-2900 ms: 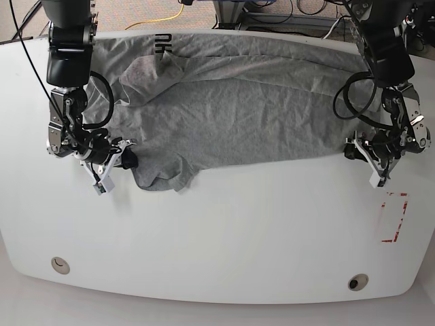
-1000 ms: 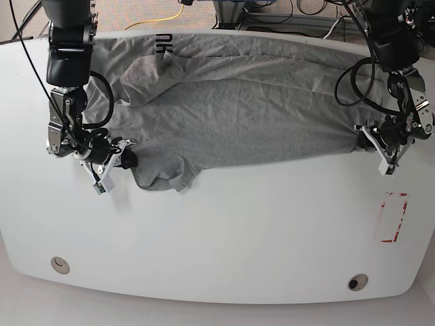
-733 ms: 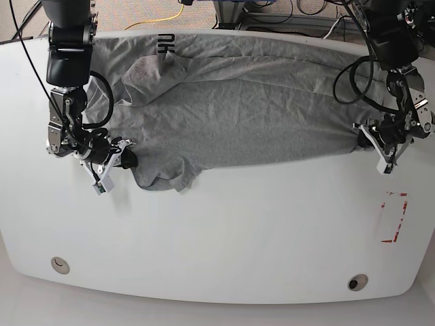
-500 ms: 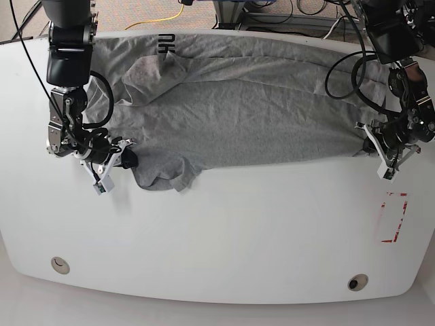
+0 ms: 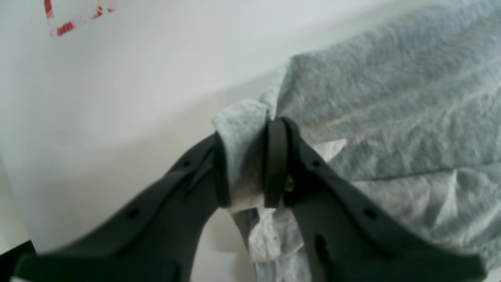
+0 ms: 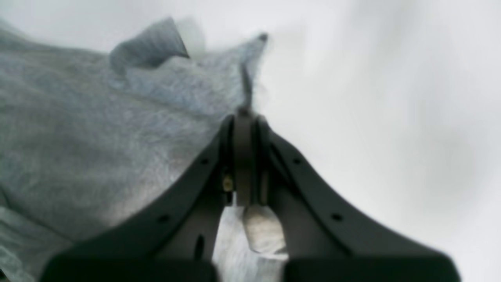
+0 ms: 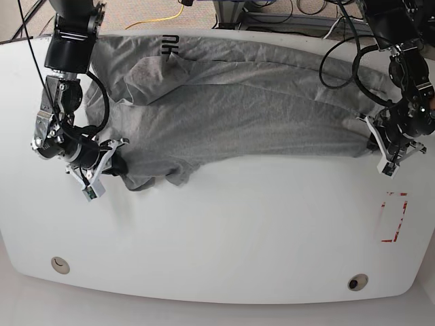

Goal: Layout the t-shirt on the table in an organized manner, then fold the t-shirt properly
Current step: 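Lift the hem and fold it over toward the folded edge with both grippers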

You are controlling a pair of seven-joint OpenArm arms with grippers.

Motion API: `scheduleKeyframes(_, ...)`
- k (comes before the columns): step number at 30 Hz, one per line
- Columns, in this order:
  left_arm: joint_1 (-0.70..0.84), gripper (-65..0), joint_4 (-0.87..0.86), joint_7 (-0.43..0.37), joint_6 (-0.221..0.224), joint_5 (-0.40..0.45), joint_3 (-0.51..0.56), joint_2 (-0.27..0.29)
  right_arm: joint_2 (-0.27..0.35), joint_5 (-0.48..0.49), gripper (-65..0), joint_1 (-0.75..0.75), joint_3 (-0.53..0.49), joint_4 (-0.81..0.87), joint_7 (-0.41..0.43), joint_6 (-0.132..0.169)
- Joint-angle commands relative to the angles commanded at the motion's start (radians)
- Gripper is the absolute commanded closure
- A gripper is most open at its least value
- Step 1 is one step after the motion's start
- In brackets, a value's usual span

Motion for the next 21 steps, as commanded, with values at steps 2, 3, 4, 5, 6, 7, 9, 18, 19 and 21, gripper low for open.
scheduleKeyframes(2,0.017,-10.3,0.026,0.0,0.0,0.0,0.0,-0.002,-0.006,0.0,-1.7,-0.034,0.011,0.068,-0.028,0.0)
scheduleKeyframes(3,0.023,-10.3,0.034,0.0,0.0,0.0,0.0,-0.002,-0.008,0.0,-1.7,-0.044,0.012,0.087,-0.035,0.0)
scheduleKeyframes(4,0.034,-10.3,0.048,0.0,0.0,0.0,0.0,-0.003,-0.012,0.0,-1.7,-0.063,0.012,0.121,-0.049,0.0)
scheduleKeyframes(5,0.041,-10.3,0.055,0.0,0.0,0.0,0.0,-0.005,-0.015,0.0,-1.7,-0.081,0.012,0.157,-0.06,0.0)
scheduleKeyframes(6,0.049,-10.3,0.061,0.0,0.0,0.0,0.0,-0.005,-0.017,0.0,-1.7,-0.095,0.012,0.181,-0.068,0.0)
scheduleKeyframes(7,0.055,-10.3,0.064,0.0,0.0,0.0,0.0,-0.005,-0.017,0.0,-1.7,-0.112,0.012,0.21,-0.077,0.0)
scheduleKeyframes(9,0.072,-10.3,0.069,0.0,0.0,0.0,-0.002,-0.006,-0.018,0.0,-1.7,-0.155,0.014,0.285,-0.091,0.0)
scheduleKeyframes(18,0.107,-10.3,0.068,-0.006,0.0,0.002,-0.003,-0.018,-0.018,0.0,-1.9,-0.315,0.014,0.42,-0.095,0.0)
scheduleKeyframes(19,0.107,-10.3,0.064,-0.006,0.0,0.002,-0.003,-0.025,-0.018,0.0,-1.9,-0.331,0.014,0.425,-0.098,0.0)
scheduleKeyframes(21,0.107,-10.3,0.063,-0.006,0.0,0.002,-0.003,-0.029,-0.018,0.0,-1.9,-0.358,0.014,0.425,-0.1,0.0)
